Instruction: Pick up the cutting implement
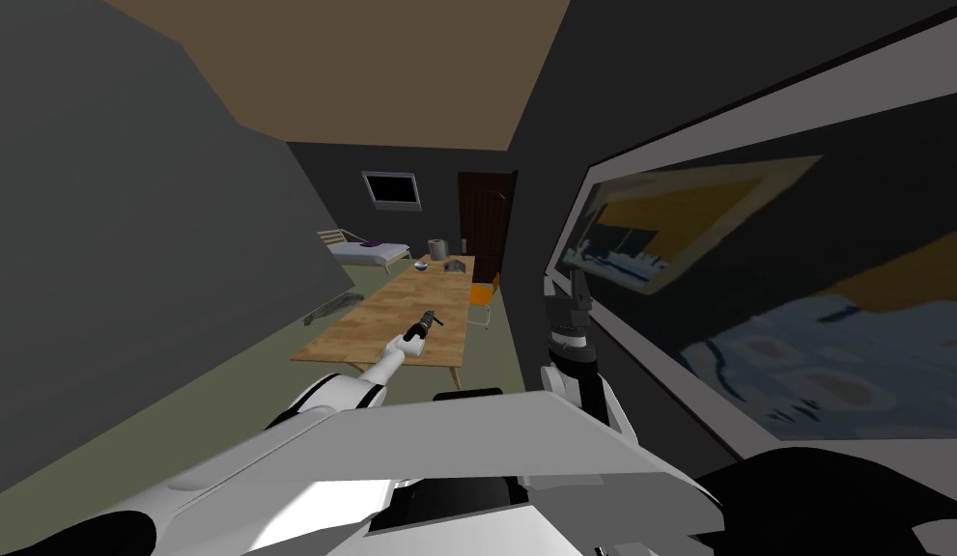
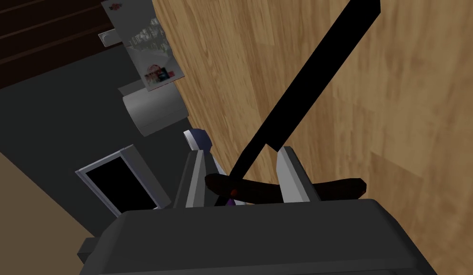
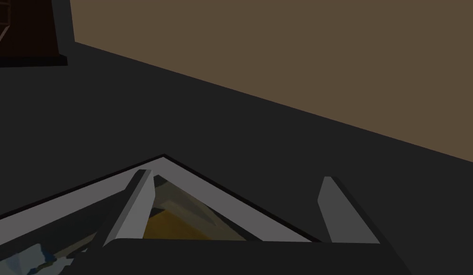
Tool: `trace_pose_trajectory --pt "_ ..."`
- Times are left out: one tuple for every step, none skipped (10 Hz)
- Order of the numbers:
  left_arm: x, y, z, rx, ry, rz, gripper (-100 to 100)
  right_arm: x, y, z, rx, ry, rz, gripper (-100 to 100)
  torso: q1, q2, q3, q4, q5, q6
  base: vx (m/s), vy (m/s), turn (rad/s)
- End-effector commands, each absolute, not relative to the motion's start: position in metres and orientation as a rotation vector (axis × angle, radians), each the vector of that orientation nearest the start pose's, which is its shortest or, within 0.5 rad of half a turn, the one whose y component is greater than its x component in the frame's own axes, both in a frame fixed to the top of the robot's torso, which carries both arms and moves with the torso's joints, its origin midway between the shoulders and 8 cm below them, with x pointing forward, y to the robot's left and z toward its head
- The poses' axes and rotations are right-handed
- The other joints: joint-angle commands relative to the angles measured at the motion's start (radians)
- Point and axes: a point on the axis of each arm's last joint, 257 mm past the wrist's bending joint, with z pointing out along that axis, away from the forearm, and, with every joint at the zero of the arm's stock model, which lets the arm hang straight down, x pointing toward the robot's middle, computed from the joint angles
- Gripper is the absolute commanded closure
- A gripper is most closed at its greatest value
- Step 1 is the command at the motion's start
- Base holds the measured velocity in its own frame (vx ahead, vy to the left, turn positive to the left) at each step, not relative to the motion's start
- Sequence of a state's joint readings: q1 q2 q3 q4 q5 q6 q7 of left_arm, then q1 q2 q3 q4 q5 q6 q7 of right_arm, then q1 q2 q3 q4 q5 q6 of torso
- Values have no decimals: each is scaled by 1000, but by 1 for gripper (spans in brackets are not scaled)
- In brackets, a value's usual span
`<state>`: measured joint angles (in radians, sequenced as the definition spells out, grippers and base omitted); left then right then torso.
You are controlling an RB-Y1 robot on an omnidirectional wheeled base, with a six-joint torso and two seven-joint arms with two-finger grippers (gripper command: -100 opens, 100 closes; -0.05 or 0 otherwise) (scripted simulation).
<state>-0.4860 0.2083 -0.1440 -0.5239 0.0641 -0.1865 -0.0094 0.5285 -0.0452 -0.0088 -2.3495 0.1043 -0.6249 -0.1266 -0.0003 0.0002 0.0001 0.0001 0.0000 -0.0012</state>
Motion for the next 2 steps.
trace_pose_trajectory --pt "588 252 -415 -1217 1695 -868 100 307 -255 65 463 579 1383 0 0 0 0 0 0 0 0 0 0" --pt "588 252 -415 -1217 1695 -868 0 307 -255 65 463 579 1383 0 0 0 0 0 0 0 0 0 0"
